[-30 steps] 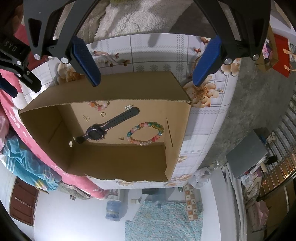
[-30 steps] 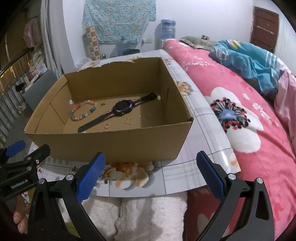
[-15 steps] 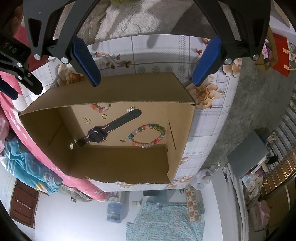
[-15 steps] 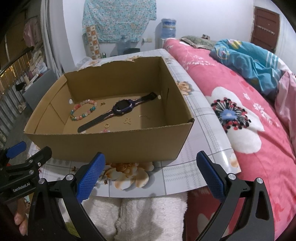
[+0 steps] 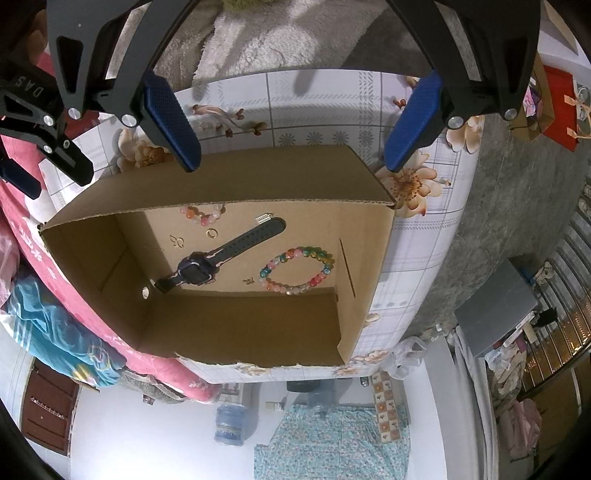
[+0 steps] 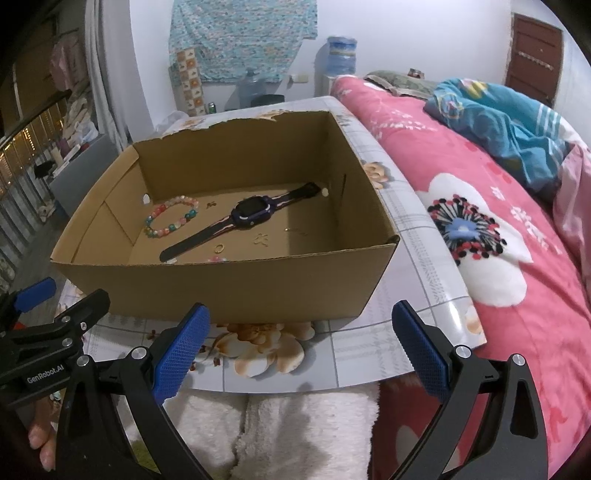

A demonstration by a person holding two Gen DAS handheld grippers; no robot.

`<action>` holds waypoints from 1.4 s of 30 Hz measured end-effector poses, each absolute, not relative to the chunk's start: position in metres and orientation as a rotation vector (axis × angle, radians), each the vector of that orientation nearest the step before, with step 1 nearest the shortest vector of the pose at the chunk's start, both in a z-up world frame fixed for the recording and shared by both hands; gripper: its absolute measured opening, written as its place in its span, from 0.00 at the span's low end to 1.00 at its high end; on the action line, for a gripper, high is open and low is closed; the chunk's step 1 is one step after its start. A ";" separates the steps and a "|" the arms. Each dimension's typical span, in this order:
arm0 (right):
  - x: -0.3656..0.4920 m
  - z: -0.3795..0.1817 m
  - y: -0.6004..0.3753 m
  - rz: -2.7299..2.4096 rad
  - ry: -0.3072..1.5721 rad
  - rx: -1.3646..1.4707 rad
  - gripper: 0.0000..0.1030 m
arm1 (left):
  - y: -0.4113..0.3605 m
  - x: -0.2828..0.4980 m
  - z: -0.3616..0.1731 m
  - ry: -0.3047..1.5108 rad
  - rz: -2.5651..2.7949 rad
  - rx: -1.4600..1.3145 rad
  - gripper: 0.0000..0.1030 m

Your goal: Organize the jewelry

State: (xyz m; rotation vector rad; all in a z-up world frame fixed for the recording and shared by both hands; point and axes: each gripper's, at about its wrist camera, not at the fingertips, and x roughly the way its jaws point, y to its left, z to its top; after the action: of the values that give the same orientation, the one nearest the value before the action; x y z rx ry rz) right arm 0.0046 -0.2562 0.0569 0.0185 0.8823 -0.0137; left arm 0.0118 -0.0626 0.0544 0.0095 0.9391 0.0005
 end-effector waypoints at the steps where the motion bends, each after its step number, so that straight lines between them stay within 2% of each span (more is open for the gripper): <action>1: 0.005 0.056 -0.256 -0.013 0.883 0.018 0.92 | -0.062 0.011 0.054 0.941 0.000 0.008 0.95; 42: 0.007 0.053 -0.253 -0.005 0.895 0.017 0.92 | -0.064 0.015 0.053 0.956 -0.002 0.009 0.95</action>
State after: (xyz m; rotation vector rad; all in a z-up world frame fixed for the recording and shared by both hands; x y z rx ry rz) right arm 0.0068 -0.2529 0.0528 0.0174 0.8948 -0.0047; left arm 0.0149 -0.0639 0.0527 0.0093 0.9565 -0.0019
